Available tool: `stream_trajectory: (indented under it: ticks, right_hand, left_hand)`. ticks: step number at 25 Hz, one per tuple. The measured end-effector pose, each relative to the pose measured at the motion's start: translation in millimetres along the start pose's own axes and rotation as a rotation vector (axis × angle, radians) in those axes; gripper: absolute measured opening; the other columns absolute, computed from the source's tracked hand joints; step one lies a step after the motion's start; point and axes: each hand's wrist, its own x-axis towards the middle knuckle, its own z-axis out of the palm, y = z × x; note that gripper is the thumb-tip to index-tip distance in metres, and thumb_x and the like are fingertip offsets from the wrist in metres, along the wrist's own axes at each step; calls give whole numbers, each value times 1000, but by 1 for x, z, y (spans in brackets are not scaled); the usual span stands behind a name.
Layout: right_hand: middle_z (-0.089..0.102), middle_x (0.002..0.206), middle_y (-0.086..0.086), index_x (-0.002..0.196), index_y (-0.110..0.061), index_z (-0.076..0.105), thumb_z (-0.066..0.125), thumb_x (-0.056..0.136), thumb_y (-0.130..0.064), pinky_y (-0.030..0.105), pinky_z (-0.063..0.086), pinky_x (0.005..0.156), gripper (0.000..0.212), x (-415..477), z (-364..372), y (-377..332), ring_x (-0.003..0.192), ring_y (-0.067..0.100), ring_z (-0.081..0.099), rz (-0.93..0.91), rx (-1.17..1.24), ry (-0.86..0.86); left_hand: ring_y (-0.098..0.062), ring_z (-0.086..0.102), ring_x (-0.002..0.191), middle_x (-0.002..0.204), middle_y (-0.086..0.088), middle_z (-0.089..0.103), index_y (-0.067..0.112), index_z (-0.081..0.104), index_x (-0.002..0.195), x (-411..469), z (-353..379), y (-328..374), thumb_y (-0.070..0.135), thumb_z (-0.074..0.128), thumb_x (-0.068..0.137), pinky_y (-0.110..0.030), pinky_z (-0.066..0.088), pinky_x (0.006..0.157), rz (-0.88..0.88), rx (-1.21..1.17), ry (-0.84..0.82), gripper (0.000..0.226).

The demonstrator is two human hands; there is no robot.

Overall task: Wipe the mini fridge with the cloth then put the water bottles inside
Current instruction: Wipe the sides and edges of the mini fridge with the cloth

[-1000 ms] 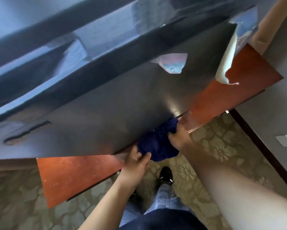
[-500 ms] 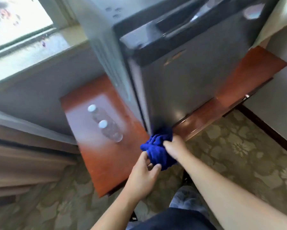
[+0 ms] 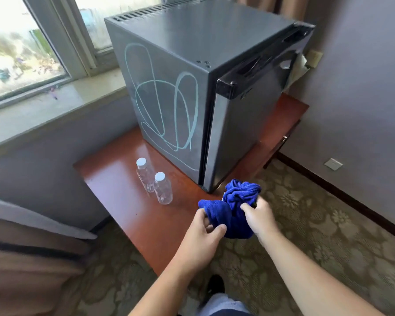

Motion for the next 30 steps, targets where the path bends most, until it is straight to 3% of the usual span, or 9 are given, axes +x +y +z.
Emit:
stream_trajectory:
  ticks: [6,9,11,15,17,22,25,27,30]
  right_hand:
    - [65,127,10,123,-19,66,63,87,-27,46,49,106,37,46,-17,-7,118,31,62,-55,-71,89]
    - [68,120,6,121,-20,66,63,91,-30,44,51,101,32,84,-31,-8,113,30,64,-44,-119,46]
    - [71,112,8,120,-18,67,62,94,-28,44,54,95,28,118,-40,-8,107,32,66,-26,-151,25]
    - [73,111,11,119,-14,69,57,97,-22,39,53,81,26,199,-54,-15,104,36,67,-45,-258,-29]
    - [72,111,17,118,-6,70,60,95,-16,36,49,78,27,243,-55,-21,104,37,67,-84,-321,-56]
    - [61,126,33,125,2,65,64,90,-14,44,47,97,39,324,-34,-25,116,46,60,-104,-496,-130]
    - [59,126,34,124,6,64,63,89,-14,45,46,100,41,326,-15,-12,119,46,59,-69,-525,-206]
    - [59,129,30,122,5,66,62,87,-18,44,46,101,43,305,-9,-2,119,44,58,-101,-544,-282]
    - [56,134,21,127,0,65,62,92,-6,33,38,104,35,254,-2,6,127,36,53,-135,-480,-364]
  left_hand:
    - [-21,73,107,115,-2,75,25,57,118,35,15,15,21,65,88,-43,57,96,4,8,-65,31]
    - [-18,73,96,113,-8,74,24,55,116,63,25,18,21,64,88,-38,57,84,-32,-1,-72,30]
    - [-17,65,84,108,-13,74,20,55,116,86,31,17,26,64,83,-45,52,73,-60,18,-58,34]
    - [-19,74,91,107,-2,77,17,55,117,136,52,27,11,61,92,-33,56,79,-92,20,-17,26]
    - [-28,73,103,113,-9,75,14,53,121,159,66,36,12,61,93,-42,58,89,-121,-4,3,29]
    - [-8,70,100,104,-9,71,8,48,113,192,79,46,8,61,94,-29,55,85,-198,-25,44,23]
    - [0,66,98,108,-7,64,0,44,117,192,77,45,4,60,96,-21,53,85,-232,-23,54,27]
    - [1,65,94,102,-4,63,8,46,108,188,74,41,7,61,95,-19,53,80,-242,1,55,20]
    - [-9,60,84,89,-5,58,14,47,100,171,64,32,6,60,95,-21,48,74,-237,22,72,16]
